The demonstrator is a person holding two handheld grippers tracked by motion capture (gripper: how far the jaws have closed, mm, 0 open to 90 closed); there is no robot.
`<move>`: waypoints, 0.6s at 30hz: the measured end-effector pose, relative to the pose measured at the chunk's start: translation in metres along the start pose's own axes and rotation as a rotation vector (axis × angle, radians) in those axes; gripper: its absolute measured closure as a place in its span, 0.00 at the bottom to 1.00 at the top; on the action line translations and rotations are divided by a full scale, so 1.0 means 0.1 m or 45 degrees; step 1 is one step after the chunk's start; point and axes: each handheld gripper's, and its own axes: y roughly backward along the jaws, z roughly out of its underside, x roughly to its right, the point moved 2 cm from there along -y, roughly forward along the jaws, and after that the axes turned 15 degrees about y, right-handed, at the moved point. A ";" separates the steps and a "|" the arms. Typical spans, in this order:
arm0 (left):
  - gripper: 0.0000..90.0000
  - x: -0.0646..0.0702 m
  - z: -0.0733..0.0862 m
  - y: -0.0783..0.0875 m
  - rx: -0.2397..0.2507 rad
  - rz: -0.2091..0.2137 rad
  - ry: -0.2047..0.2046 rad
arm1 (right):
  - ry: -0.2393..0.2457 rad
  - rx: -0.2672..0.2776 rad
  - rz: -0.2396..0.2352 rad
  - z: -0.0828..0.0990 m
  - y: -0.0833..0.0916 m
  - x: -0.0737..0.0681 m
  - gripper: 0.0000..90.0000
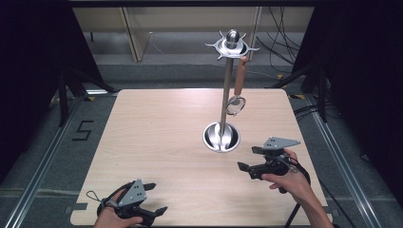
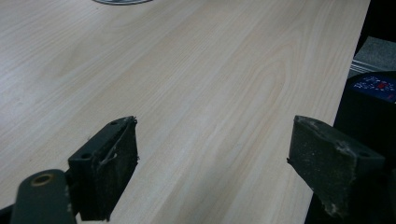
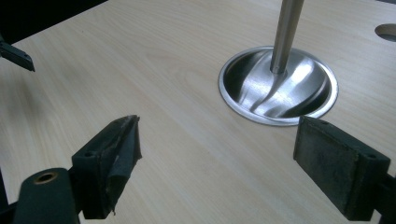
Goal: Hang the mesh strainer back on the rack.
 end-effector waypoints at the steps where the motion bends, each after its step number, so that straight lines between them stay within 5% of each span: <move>1: 0.17 0.00 0.00 0.00 -0.001 0.000 -0.002 | -0.003 -0.002 0.007 0.01 0.00 0.00 0.17; 18: 0.17 0.00 0.00 0.00 0.000 0.001 -0.004 | -0.017 -0.068 -0.003 0.30 -0.19 -0.08 0.17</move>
